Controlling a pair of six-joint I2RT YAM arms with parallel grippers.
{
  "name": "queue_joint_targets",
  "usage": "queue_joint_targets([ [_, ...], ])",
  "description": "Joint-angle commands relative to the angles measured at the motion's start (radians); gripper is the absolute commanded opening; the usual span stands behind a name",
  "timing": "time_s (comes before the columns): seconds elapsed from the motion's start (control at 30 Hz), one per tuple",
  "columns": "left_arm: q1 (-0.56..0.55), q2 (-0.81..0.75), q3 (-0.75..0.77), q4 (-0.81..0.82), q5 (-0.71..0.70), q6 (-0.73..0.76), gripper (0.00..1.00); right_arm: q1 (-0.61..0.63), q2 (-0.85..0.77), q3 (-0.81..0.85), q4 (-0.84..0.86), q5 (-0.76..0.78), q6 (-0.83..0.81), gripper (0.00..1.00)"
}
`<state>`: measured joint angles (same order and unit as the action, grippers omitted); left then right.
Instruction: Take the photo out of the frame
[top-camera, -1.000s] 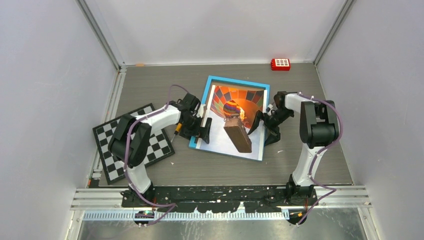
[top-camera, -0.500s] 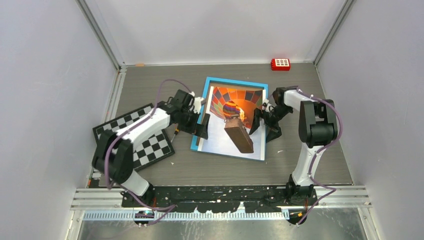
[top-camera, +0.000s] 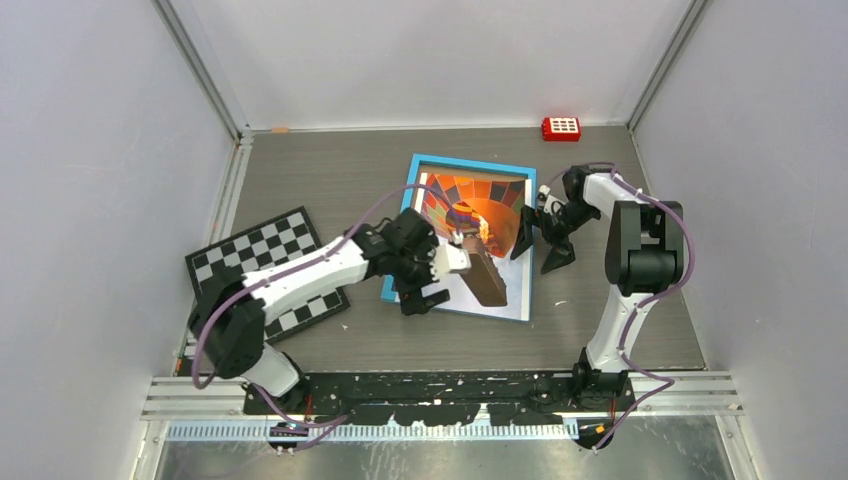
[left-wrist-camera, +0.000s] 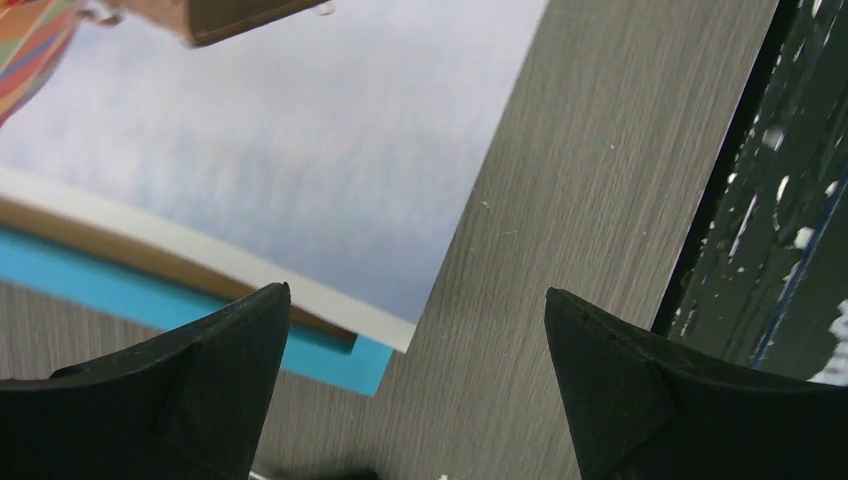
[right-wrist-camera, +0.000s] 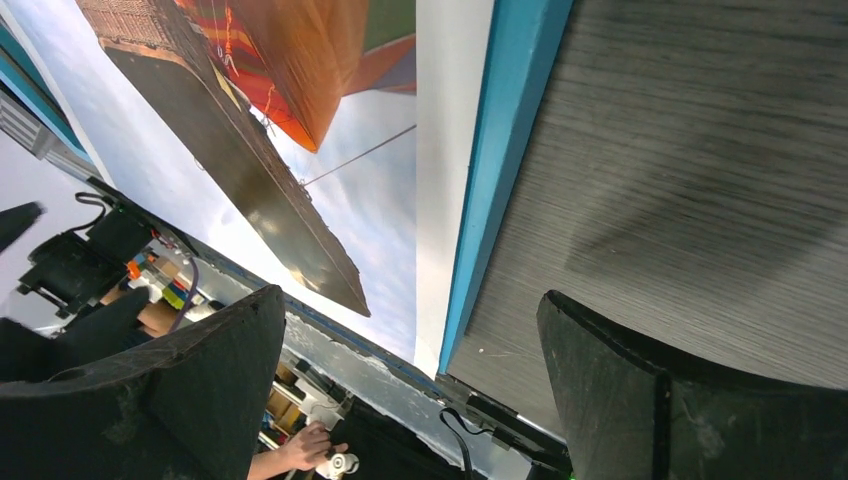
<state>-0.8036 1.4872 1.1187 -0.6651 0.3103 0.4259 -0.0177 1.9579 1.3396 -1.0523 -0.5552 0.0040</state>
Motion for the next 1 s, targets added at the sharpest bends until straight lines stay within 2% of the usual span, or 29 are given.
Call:
queue_joint_targets([
  [0.0,-0.065,0.113,0.066,0.017,-0.076,0.126,1.00,-0.010,-0.038,0.037,-0.022,-0.029,-0.014,1.00],
  [0.33,-0.086,0.253,0.104,0.126,-0.179,0.115,1.00,-0.036,-0.050,0.033,-0.043,-0.035,-0.025,1.00],
  [0.77,-0.018,0.287,0.192,0.097,-0.142,0.078,0.97,-0.042,-0.045,0.040,-0.054,-0.045,-0.032,1.00],
  [0.97,-0.008,0.299,0.199,0.054,-0.101,0.116,0.98,-0.042,-0.033,0.056,-0.038,-0.045,-0.014,1.00],
])
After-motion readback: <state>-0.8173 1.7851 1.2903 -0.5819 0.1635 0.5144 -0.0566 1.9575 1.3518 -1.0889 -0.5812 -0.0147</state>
